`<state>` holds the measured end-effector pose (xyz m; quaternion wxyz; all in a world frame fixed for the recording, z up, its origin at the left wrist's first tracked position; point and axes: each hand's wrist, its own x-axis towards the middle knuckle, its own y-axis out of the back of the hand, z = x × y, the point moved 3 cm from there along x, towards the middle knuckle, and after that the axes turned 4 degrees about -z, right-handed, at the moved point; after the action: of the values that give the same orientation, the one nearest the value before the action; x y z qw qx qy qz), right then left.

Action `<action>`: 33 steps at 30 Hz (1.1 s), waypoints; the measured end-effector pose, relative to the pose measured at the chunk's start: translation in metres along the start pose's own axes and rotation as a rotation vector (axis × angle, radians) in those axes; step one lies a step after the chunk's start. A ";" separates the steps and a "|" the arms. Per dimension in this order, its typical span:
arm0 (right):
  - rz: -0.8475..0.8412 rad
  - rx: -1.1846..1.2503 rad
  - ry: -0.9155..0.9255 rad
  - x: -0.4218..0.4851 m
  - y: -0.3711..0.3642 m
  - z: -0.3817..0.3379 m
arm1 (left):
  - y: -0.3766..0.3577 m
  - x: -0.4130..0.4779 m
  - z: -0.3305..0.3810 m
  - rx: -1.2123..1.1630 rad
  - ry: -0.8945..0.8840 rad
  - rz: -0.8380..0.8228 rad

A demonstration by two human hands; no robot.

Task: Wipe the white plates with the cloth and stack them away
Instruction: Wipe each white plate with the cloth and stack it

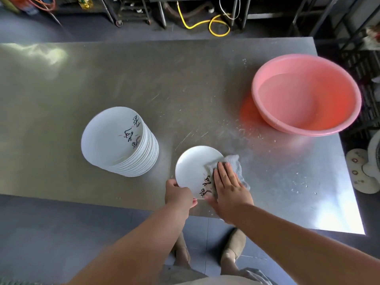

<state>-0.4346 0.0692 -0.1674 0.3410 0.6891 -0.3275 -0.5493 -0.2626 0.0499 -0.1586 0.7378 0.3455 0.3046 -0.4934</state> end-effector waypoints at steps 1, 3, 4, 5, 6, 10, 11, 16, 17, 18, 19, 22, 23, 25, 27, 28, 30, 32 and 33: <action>-0.015 0.006 0.007 -0.015 -0.009 -0.002 | 0.000 -0.002 0.000 0.014 -0.003 0.008; -0.069 0.010 0.006 -0.029 -0.019 -0.005 | 0.000 -0.005 -0.001 0.054 -0.018 0.012; -0.084 0.020 -0.008 -0.027 -0.017 -0.005 | 0.001 -0.006 -0.001 0.056 -0.021 0.006; -0.072 0.028 -0.025 -0.017 -0.009 -0.004 | 0.000 -0.007 -0.001 0.043 -0.018 -0.004; -0.050 0.038 -0.036 -0.004 0.001 -0.002 | -0.001 -0.008 -0.001 0.015 -0.011 -0.016; -0.042 0.036 0.006 0.035 0.031 0.005 | -0.005 -0.014 -0.003 -0.158 0.066 -0.016; -0.030 0.034 0.025 0.032 0.029 0.006 | -0.005 -0.015 -0.005 -0.172 0.086 -0.020; -0.002 0.062 0.092 -0.026 -0.016 0.000 | 0.002 -0.019 -0.016 -0.077 0.128 -0.102; -0.014 0.060 0.094 -0.030 -0.020 0.002 | 0.006 -0.020 -0.018 0.029 0.150 -0.136; -0.017 0.045 0.097 -0.030 -0.020 0.006 | 0.012 -0.020 -0.018 0.161 0.169 -0.171; -0.006 0.024 0.104 -0.026 -0.015 0.011 | 0.021 -0.016 -0.014 0.342 0.137 -0.177; 0.027 -0.021 0.155 -0.002 0.009 0.026 | 0.045 0.011 0.018 1.217 -0.431 -0.019; 0.030 -0.042 0.178 0.006 0.016 0.030 | 0.048 0.016 0.032 1.427 -0.682 0.027; 0.040 -0.065 0.208 0.017 0.027 0.035 | 0.045 0.022 0.051 1.648 -1.025 -0.087; 0.051 -0.033 0.193 0.025 0.033 0.037 | 0.039 0.033 0.055 1.746 -1.110 -0.291; 0.056 0.004 0.174 0.027 0.034 0.036 | 0.037 0.036 0.052 1.752 -1.113 -0.339; 0.079 0.078 0.120 0.024 0.031 0.030 | 0.039 0.037 0.046 1.693 -1.138 -0.309; 0.094 0.115 0.071 0.010 0.017 0.018 | 0.038 0.035 0.040 1.589 -1.150 -0.273; 0.093 0.117 0.060 0.000 0.006 0.012 | 0.037 0.034 0.038 1.540 -1.161 -0.260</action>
<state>-0.4467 0.0647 -0.1637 0.3348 0.7081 -0.3803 -0.4919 -0.2126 0.0120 -0.1556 0.2850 0.4000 -0.4770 -0.7288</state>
